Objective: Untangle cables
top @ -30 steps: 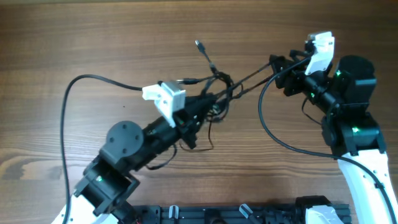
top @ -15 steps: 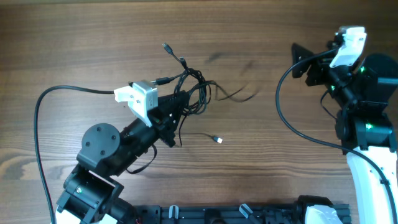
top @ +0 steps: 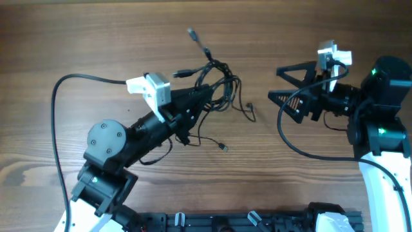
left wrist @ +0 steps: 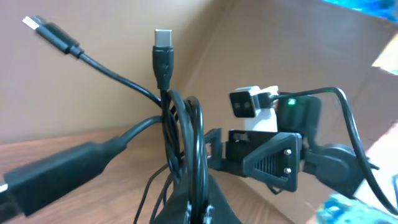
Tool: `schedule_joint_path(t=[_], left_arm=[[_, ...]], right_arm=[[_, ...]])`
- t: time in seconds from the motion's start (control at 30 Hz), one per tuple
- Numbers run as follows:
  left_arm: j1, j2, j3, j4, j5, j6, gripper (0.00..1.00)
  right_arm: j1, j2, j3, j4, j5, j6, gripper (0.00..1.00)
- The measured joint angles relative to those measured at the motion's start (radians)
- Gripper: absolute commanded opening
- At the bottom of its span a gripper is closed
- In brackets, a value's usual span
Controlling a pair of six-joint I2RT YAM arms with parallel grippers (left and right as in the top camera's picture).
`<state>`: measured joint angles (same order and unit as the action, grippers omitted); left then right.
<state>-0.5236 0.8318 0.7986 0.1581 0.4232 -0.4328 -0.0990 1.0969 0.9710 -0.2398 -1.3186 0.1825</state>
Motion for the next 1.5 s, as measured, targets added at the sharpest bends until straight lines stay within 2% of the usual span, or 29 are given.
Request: schedule_joint_path(t=[0.2, 0.37, 0.6, 0.97, 1.03, 1.17, 1.2, 1.3, 1.43, 1.5], left_arm=[[0.0, 0.106, 0.0, 0.19, 0.089, -0.071, 0.04], [-0.054, 0.178, -0.001, 0.34, 0.101, -0.093, 0.04], [-0.146, 0.232, -0.001, 0.409, 0.103, -0.097, 0.04], [-0.187, 0.232, -0.001, 0.469, 0.101, -0.097, 0.04], [-0.194, 0.238, -0.001, 0.461, 0.098, -0.097, 0.04], [-0.181, 0.253, -0.005, 0.419, 0.08, -0.097, 0.04], [-0.16, 0.248, -0.005, 0.412, 0.08, -0.097, 0.04], [-0.092, 0.197, -0.005, 0.374, 0.097, -0.097, 0.04], [0.024, 0.045, -0.005, 0.323, 0.114, -0.097, 0.04], [0.084, -0.007, -0.005, 0.245, 0.136, -0.097, 0.04]], right_arm=[[0.0, 0.001, 0.0, -0.004, -0.061, -0.018, 1.0], [0.0, 0.001, 0.0, -0.01, -0.025, -0.031, 1.0], [0.0, 0.001, 0.0, -0.06, 0.078, -0.045, 1.0], [0.0, 0.002, 0.0, -0.105, 0.196, -0.08, 0.99], [0.007, 0.001, 0.0, -0.119, 0.318, -0.084, 1.0], [0.021, -0.008, 0.002, -0.174, 0.729, -0.074, 1.0], [0.021, -0.009, 0.002, -0.191, 0.906, -0.071, 1.0], [0.001, -0.006, 0.002, -0.202, 1.123, -0.07, 1.0], [-0.056, -0.001, 0.002, -0.209, 1.25, -0.067, 1.0], [-0.065, 0.006, 0.002, -0.218, 1.253, -0.068, 1.0]])
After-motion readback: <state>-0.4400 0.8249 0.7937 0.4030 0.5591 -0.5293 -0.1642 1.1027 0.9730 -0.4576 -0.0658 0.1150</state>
